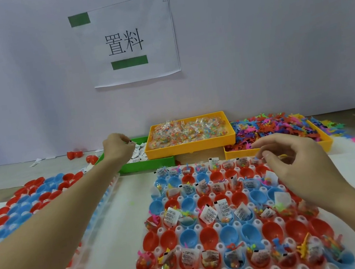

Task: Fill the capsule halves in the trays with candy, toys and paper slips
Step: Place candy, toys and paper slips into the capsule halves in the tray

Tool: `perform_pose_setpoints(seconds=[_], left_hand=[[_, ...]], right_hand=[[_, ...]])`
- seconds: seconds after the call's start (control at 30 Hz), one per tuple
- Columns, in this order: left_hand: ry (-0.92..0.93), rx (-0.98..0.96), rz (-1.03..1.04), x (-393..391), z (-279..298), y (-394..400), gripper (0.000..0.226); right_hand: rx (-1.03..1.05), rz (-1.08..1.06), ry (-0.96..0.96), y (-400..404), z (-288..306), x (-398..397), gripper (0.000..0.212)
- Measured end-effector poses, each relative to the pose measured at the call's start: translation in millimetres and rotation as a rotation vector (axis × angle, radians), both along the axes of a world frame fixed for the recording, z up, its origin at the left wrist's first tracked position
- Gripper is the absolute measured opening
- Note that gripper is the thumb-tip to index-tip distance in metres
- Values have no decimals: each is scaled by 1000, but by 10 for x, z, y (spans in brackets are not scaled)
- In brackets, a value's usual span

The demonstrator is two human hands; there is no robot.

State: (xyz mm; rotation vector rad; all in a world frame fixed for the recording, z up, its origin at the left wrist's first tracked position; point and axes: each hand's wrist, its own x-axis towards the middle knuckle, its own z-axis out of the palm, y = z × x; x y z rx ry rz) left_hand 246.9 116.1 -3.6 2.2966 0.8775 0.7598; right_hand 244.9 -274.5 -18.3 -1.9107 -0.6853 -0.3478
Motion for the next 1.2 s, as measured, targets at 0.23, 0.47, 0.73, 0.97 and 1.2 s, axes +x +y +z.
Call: perform_pose_setpoints(seconds=[0.23, 0.47, 0.73, 0.97, 1.2], left_hand=[[-285, -248, -140, -570, 174, -370, 7], [-145, -194, -483, -1638, 154, -904, 14], [226, -198, -682, -2221, 50, -930, 19], [248, -126, -732, -2232, 94, -908, 16], [364, -79, -819, -2234, 100, -936, 8]], right_hand=[[-16, 0, 7, 18, 0, -28, 31], [-44, 5, -3, 39, 8, -48, 28], [-53, 15, 0, 70, -3, -74, 27], [-62, 11, -3, 67, -22, -62, 28], [-62, 12, -7, 72, -26, -66, 29]])
